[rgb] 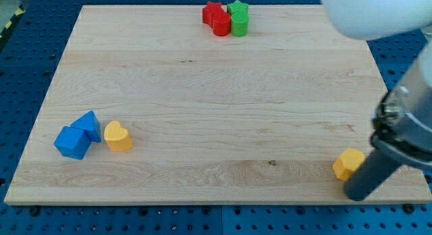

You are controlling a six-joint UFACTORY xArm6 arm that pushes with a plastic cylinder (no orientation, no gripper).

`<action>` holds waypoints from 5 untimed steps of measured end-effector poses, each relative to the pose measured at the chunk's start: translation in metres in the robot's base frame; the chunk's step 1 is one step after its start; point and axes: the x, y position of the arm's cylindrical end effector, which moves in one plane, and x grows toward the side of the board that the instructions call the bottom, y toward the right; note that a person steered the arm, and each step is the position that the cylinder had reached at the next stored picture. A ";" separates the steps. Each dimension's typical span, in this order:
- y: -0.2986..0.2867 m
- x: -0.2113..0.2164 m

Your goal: Point your arm to the blue cube

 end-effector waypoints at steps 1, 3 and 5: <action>-0.050 0.000; -0.187 0.000; -0.319 0.000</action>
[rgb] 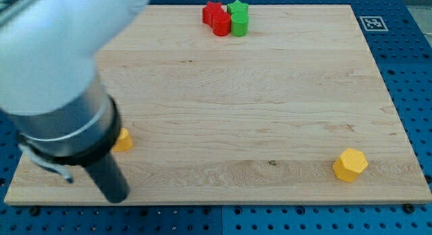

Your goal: Point your arm to the blue cube

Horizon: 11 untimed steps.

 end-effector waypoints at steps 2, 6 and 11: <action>-0.041 -0.033; -0.157 -0.007; -0.133 -0.094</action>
